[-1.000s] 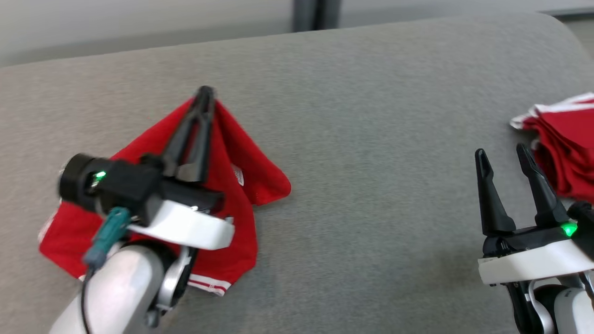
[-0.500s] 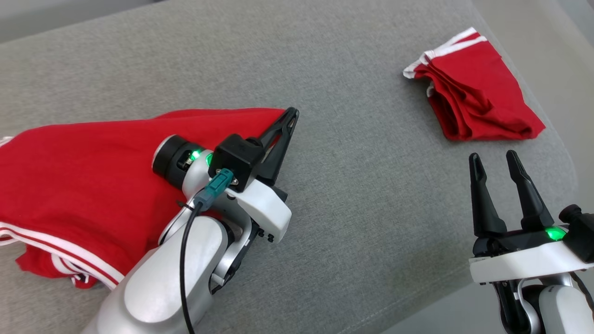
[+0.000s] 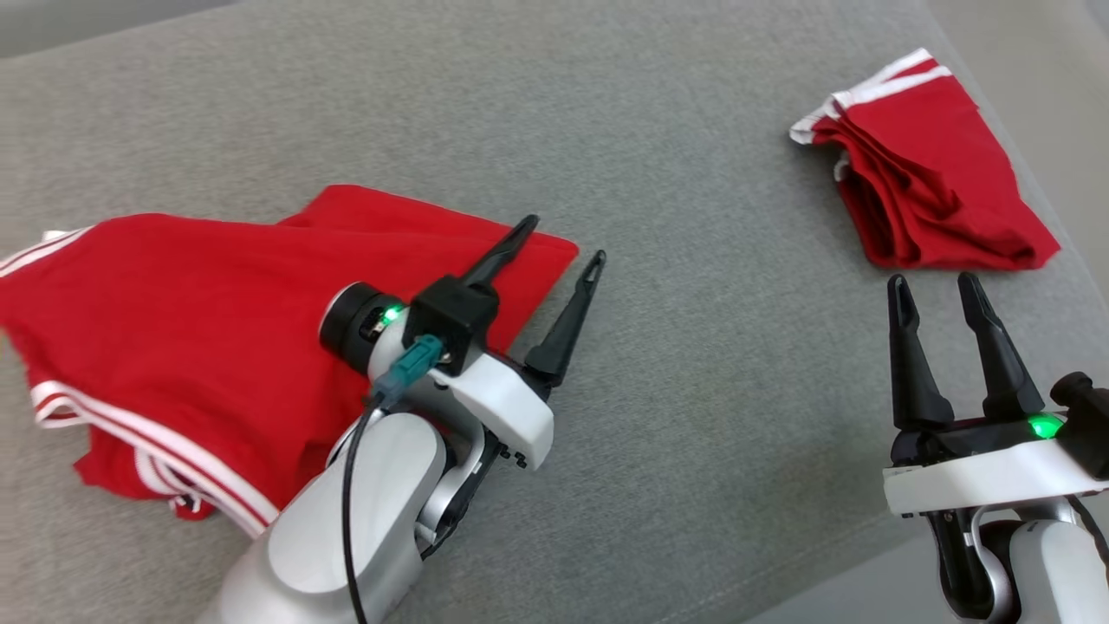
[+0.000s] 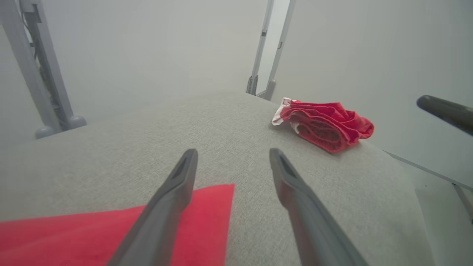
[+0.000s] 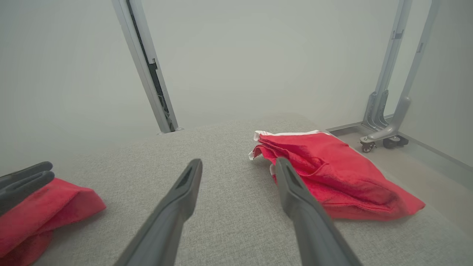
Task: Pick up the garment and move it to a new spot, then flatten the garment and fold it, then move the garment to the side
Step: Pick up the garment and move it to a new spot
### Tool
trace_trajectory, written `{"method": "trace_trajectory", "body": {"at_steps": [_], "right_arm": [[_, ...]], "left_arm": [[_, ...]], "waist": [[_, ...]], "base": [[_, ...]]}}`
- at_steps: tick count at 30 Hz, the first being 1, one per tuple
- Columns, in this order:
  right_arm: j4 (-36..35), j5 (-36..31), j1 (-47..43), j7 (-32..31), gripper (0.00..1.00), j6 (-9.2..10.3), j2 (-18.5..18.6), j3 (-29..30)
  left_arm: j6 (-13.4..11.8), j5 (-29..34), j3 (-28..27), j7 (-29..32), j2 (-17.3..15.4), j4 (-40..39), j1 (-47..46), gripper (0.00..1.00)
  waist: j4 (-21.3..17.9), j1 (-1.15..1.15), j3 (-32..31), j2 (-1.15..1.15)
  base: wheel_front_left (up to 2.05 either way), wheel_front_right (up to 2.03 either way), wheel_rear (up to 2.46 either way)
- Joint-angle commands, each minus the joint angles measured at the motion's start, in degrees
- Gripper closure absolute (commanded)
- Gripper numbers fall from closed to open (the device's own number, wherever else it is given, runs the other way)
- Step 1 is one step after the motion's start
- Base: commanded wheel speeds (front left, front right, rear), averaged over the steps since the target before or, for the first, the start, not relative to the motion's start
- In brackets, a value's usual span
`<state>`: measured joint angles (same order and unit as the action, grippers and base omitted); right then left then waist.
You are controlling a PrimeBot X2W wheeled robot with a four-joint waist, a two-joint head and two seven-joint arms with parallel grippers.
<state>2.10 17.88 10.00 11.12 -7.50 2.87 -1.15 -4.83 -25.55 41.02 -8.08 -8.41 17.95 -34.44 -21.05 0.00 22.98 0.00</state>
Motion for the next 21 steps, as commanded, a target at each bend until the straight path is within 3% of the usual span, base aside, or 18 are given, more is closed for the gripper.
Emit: {"method": "trace_trajectory", "body": {"at_steps": [1,12,21], "right_arm": [[-0.32,-0.5,0.39,-0.35,0.0,0.02,0.15,0.39],[-2.85,-3.74,-0.96,-2.99,0.0,0.02,0.18,2.16],[-4.35,-5.27,-1.79,-4.85,0.0,0.02,0.18,2.61]], "left_arm": [[-0.87,-0.72,-1.12,-1.24,-0.77,-0.5,1.08,0.0],[-7.9,-2.75,-10.4,-6.07,-4.88,-6.13,7.21,0.0],[-9.82,-3.73,-17.72,-7.01,-8.01,-10.23,12.64,0.0]], "waist": [[2.27,0.0,-1.68,0.0],[10.25,0.0,-5.51,0.0],[14.47,0.0,-7.82,0.0]], "base": [[0.0,0.0,0.0],[0.0,0.0,0.0],[0.0,0.0,0.0]]}}
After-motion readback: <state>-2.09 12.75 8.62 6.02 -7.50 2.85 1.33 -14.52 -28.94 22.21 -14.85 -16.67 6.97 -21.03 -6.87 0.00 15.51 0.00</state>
